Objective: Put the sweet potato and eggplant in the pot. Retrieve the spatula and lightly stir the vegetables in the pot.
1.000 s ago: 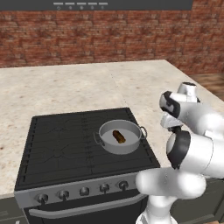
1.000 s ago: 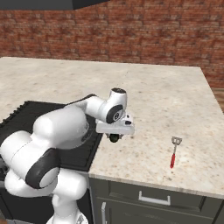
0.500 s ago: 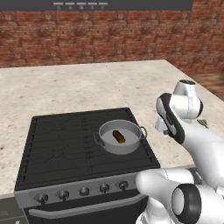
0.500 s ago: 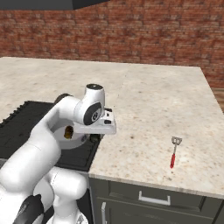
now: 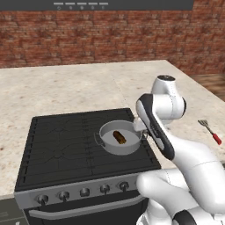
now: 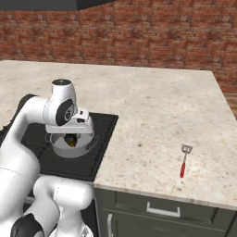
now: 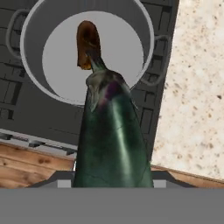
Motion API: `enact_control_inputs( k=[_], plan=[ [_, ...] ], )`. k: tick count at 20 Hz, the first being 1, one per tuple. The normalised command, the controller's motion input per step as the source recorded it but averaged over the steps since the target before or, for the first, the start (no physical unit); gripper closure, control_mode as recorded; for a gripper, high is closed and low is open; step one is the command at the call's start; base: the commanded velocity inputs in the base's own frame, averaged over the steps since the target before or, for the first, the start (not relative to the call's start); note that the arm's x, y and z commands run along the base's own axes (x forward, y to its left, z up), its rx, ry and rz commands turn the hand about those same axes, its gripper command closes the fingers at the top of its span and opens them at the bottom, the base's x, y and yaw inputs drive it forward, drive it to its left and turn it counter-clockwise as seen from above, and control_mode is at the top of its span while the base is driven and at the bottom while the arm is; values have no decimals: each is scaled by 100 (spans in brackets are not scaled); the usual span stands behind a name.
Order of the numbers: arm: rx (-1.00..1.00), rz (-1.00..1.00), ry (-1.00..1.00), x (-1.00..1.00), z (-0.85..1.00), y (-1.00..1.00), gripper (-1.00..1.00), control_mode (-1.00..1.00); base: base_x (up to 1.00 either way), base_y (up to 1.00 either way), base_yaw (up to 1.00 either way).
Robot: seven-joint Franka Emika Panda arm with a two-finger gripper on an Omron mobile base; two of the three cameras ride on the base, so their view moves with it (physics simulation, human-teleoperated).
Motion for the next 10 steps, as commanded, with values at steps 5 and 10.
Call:
enact_control_inputs(
  k=[5, 10],
  plan=[
    [0, 0, 0, 32, -11, 78, 100, -100, 0, 0, 0],
    [-1, 0, 0, 32, -11, 11, 100, -100, 0, 0, 0]
  ],
)
